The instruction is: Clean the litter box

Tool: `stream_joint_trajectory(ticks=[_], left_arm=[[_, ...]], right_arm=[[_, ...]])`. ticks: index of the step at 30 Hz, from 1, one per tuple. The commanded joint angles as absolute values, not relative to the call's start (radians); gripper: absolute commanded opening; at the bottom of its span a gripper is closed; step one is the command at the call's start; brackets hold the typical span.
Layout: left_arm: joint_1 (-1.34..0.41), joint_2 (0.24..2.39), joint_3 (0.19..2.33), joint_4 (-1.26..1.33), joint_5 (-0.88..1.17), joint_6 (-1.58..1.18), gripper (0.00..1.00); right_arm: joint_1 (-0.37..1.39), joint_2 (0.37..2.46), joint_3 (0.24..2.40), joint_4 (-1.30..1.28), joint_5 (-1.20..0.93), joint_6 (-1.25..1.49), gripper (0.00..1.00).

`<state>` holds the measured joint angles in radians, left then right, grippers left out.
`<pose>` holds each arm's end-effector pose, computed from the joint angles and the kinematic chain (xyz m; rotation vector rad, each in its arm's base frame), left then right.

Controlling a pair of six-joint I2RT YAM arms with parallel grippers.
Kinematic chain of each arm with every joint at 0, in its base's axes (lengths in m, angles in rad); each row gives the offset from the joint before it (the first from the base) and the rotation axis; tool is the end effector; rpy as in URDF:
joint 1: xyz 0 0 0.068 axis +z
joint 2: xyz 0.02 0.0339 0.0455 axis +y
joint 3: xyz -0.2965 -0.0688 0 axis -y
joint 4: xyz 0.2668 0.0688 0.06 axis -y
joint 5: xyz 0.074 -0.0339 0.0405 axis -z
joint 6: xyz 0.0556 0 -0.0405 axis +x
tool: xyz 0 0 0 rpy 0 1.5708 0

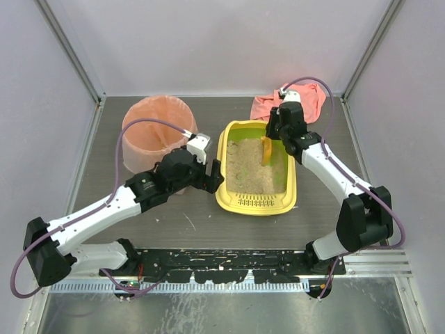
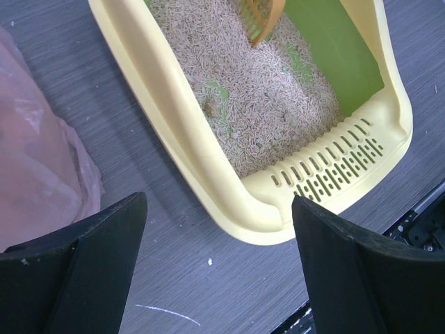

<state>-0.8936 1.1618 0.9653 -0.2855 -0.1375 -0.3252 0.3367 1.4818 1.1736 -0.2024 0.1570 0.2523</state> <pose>0.1876 -0.2211 0.3325 0.5056 2.0434 -0.6101 0.3602 0.1169 0.3221 0.0080 2.0805 0.1971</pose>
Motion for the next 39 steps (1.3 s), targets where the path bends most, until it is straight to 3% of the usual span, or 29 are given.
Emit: stream_joint_trajectory(ticks=[1,12,18,27,39], left_arm=[[-0.888,1.107,1.01,-0.312,-0.181,-0.306,0.87],[-0.888,1.052,1.037,-0.41,-0.234,-0.301,0.87],[-0.887,1.018,1.03,-0.457,-0.273,-0.298,0.95],[-0.887,1.014,1.029,-0.482,-0.278,-0.298,0.95],[-0.887,0.984,1.069,-0.522,-0.281,-0.291,0.95]], right_arm=[[0.322,1.433,1.118,-0.1,-0.012,0.384,0.01],[0.273,1.39,0.97,0.044,-0.123,0.533,0.01],[0.27,1.369,0.863,0.16,-0.164,0.654,0.01],[0.27,1.379,0.709,0.366,-0.186,0.853,0.01],[0.266,1.33,0.664,0.425,-0.159,0.905,0.01]])
